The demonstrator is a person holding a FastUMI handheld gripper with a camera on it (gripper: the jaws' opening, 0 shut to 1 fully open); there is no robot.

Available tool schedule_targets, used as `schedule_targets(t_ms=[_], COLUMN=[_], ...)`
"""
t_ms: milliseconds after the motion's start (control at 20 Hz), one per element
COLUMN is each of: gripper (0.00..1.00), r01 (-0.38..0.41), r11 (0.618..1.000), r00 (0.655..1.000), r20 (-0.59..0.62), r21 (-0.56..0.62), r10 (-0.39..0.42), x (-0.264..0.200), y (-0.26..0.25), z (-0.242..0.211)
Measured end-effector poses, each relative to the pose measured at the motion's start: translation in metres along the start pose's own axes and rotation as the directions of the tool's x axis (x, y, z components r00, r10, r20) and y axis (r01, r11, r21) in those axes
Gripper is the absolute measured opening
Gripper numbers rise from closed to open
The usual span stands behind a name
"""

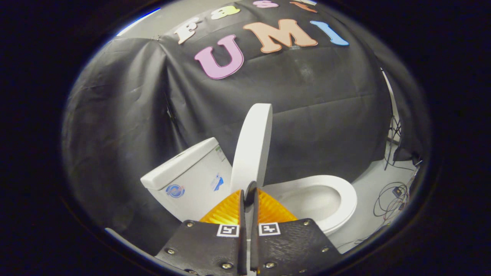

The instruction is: Open the toilet lid.

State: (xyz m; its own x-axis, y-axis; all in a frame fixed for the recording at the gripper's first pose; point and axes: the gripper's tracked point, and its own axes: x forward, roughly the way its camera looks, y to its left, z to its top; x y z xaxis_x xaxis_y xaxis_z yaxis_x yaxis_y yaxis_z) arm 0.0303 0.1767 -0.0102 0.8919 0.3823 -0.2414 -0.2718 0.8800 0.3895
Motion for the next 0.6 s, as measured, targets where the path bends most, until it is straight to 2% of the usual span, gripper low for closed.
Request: schedule_targets(t_ms=[600], gripper=[0.04], r01=[-0.055], r11=[0.996], r00=[0.998], r20=[0.005], r21=[-0.072], r10=[0.055], x=[0.009], y=[0.043], z=[0.001])
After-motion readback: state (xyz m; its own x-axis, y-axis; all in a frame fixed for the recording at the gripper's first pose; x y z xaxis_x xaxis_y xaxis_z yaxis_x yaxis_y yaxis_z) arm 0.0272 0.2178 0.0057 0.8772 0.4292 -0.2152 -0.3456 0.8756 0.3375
